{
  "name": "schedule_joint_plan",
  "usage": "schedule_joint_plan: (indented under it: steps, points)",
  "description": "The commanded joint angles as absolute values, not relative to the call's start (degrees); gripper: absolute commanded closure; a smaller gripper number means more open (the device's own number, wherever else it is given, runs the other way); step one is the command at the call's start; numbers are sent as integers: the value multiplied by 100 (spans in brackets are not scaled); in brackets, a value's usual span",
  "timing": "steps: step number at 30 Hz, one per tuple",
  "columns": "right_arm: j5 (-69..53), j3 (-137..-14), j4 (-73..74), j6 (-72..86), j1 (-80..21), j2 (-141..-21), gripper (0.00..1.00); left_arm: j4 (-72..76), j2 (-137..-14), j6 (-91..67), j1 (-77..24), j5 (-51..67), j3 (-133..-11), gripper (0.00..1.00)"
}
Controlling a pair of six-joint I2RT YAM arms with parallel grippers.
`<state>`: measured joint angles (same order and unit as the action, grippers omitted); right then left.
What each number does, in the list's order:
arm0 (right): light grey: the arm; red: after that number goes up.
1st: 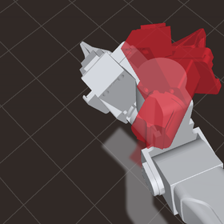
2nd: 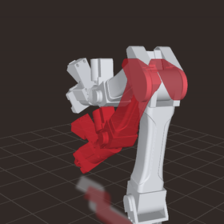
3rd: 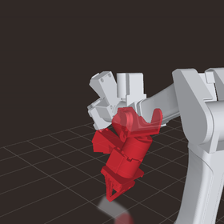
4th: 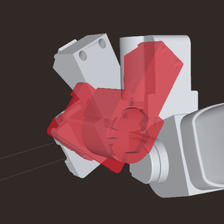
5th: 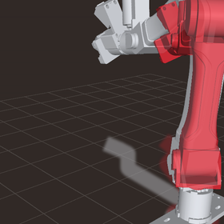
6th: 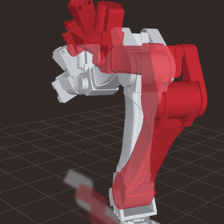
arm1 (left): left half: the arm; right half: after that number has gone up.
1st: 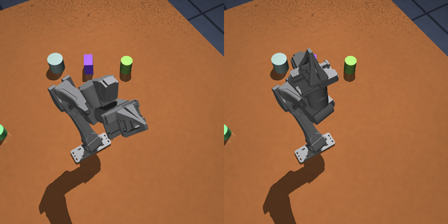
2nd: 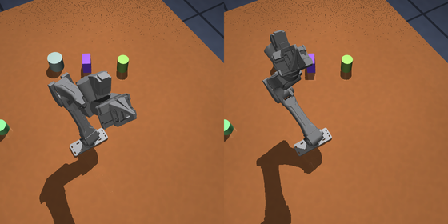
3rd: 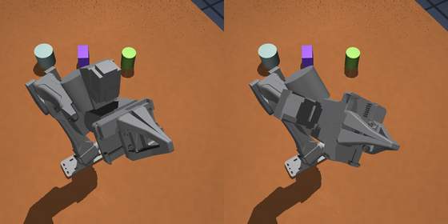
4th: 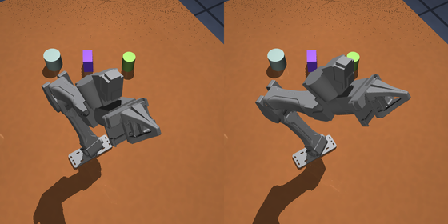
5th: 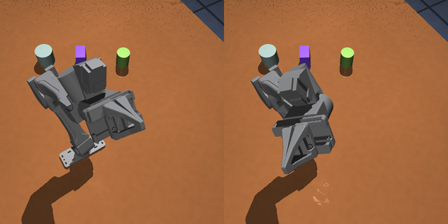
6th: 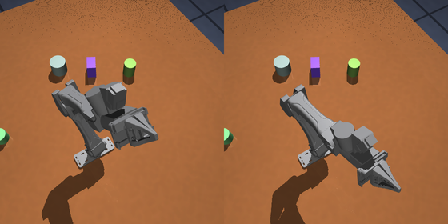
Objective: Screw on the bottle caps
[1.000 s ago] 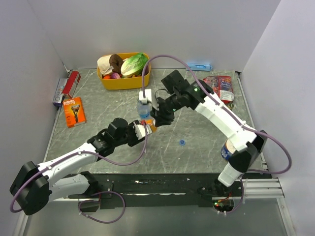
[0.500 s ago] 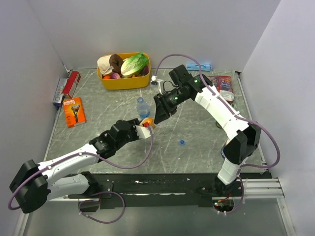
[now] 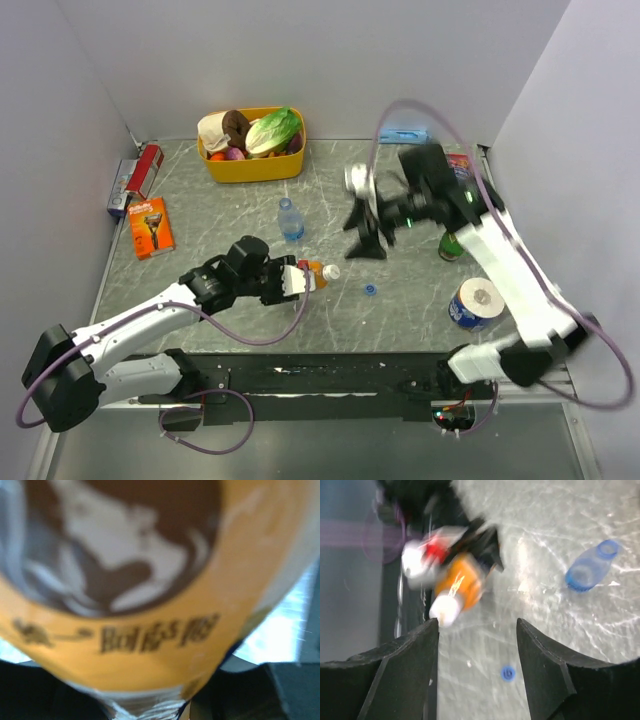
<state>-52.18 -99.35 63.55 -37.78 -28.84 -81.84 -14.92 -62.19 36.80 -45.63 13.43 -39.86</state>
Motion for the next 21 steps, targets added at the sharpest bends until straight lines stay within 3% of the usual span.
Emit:
schedule_joint_plan:
  steps: [1,4,11,21]
  points:
    - [-4476,-8197,5346,-5832,-3549,-6577,28,-2311,-6310,4217,-4465,2891,-4526,99]
    - [-3912,-7596,4686,-6082,-3928,-6109,28,-2452,-6389,4403,-4456,3076,-4675,99]
    - [-3832,-7480,4527,-6503,-4297,-6082,33,-2716,-6750,4641,-4456,3146,-5018,99]
    - [-3814,-7523,5510,-7761,-4658,-6091,39,-2637,-7005,4676,-4456,3147,-5159,99]
